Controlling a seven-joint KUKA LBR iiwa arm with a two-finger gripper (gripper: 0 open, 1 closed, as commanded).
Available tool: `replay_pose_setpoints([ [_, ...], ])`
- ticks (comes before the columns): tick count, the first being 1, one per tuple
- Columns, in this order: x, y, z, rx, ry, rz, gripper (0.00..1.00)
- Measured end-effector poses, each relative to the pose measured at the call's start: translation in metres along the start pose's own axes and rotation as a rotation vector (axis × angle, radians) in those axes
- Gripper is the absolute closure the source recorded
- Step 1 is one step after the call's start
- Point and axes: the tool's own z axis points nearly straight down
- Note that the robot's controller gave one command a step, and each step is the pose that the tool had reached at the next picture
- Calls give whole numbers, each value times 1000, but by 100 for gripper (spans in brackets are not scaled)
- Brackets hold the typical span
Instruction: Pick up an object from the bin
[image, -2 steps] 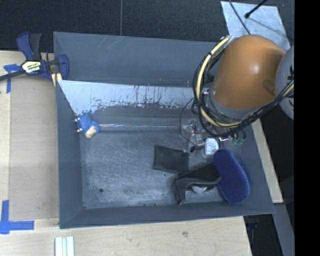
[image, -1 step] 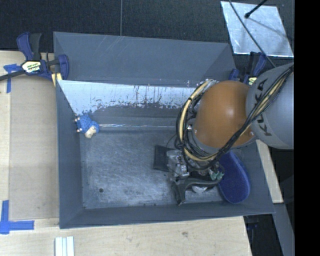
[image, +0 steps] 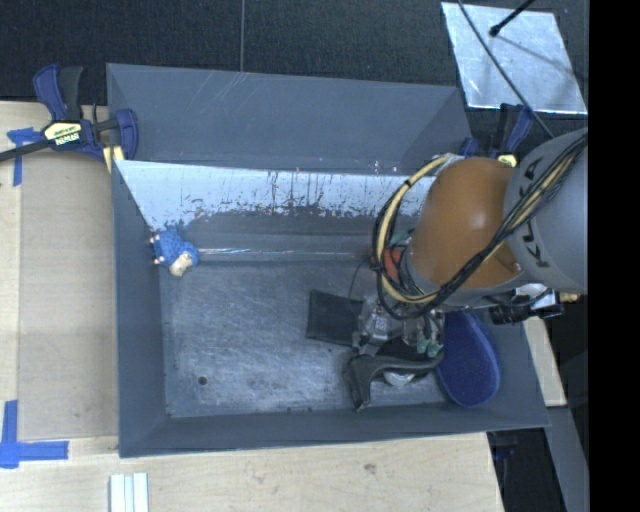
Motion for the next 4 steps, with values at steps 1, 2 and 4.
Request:
replay_pose_setpoints([
  [1, 0, 1, 0, -1, 0, -4, 0],
  [2, 26, 27, -89, -4, -10, -152, 0],
  [4, -4, 4, 49, -2, -4, -269, 100],
])
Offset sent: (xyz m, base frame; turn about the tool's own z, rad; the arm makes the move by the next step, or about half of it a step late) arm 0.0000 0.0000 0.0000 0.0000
